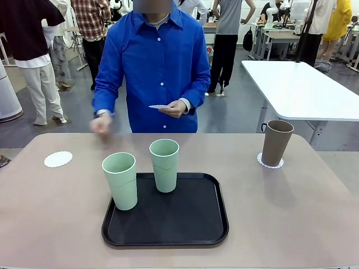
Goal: Place coasters on the table and set cups on them.
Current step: Take one Reusable plastic cup from the Flat Tray and place it on a coaster set by the human.
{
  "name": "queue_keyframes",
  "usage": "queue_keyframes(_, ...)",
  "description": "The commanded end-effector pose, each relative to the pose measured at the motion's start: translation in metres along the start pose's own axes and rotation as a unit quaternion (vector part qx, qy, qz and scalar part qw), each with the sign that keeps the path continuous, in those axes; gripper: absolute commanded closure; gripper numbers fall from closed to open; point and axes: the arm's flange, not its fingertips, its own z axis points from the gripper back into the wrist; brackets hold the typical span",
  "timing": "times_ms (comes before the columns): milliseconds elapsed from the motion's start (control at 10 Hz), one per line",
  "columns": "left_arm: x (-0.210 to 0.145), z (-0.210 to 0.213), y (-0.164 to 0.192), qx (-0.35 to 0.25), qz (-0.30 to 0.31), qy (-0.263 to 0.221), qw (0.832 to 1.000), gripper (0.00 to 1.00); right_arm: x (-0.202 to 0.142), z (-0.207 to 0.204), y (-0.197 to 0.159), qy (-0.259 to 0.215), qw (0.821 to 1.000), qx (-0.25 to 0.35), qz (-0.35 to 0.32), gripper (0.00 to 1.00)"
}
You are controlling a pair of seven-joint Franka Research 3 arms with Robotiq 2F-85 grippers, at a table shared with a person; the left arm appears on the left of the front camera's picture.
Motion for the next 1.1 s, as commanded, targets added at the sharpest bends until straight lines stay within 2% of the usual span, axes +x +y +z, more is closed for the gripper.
queue_keyframes(0,0.000,0.002,-0.001,-0.007,-0.006,-0.002,1.000,0.00,0.000,0.002,0.002,0.004,1.000,-0.008,-0.002,0.00)
queue_keyframes(900,0.000,0.000,0.000,0.000,0.000,0.000,1.000,0.00,0.000,0.002,0.002,0.004,1.000,-0.008,-0.002,0.00)
queue_keyframes(1000,0.006,-0.011,-0.004,0.052,-0.057,0.003,0.997,0.00,0.000,0.002,0.002,0.004,1.000,-0.008,-0.002,0.00)
